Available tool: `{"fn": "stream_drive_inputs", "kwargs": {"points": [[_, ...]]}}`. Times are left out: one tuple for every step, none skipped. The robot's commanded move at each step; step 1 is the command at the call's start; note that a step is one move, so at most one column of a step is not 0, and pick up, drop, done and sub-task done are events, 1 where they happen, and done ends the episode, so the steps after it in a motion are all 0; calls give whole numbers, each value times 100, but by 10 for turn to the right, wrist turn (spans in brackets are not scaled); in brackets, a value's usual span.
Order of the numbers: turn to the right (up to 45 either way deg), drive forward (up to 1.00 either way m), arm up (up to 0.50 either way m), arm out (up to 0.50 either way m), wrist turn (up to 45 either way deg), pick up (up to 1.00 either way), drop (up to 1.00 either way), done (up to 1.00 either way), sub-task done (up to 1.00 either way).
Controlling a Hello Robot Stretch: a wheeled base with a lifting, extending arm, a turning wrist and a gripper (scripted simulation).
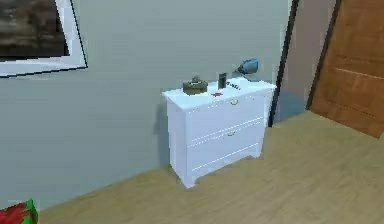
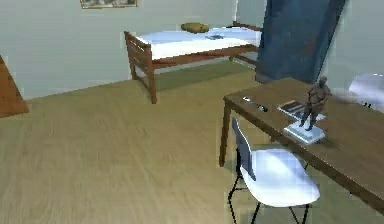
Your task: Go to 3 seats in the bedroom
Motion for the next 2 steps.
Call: {"fn": "stream_drive_inputs", "kwargs": {"points": [[450, 0, 0, 0, 0, 0, 0, 0, 0], [120, 0, 0, 0, 0, 0, 0, 0, 0]]}}
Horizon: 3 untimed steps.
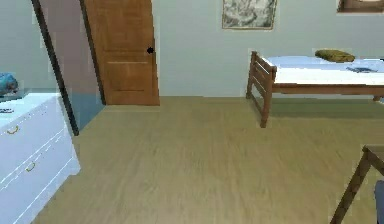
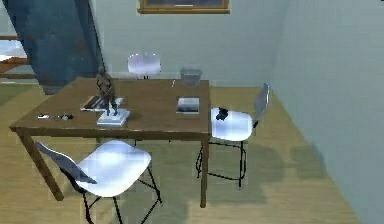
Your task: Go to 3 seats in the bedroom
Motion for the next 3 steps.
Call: {"fn": "stream_drive_inputs", "kwargs": {"points": [[0, 15, 0, 0, 0, 0, 0, 0, 0], [450, 0, 0, 0, 0, 0, 0, 0, 0], [270, 0, 0, 0, 0, 0, 0, 0, 0]]}}
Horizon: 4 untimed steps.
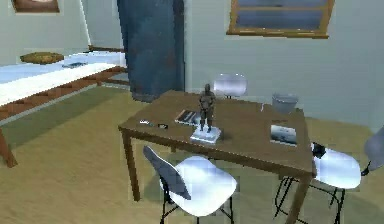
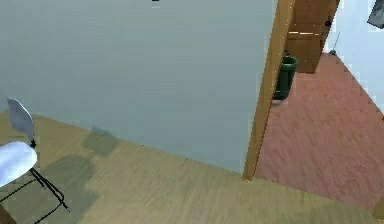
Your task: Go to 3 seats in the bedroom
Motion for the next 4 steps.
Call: {"fn": "stream_drive_inputs", "kwargs": {"points": [[0, 0, 0, 0, 0, 0, 0, 0, 100], [450, 0, 0, 0, 0, 0, 0, 0, 0], [210, 0, 0, 0, 0, 0, 0, 0, 0], [0, 25, 0, 0, 0, 0, 0, 0, 0]]}}
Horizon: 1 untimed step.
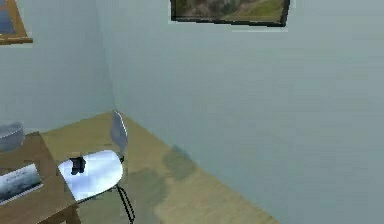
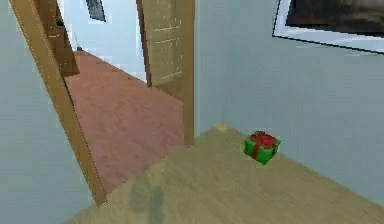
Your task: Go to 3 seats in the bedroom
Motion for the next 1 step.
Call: {"fn": "stream_drive_inputs", "kwargs": {"points": [[-300, 0, 0, 0, 0, 0, 0, 0, 0]]}}
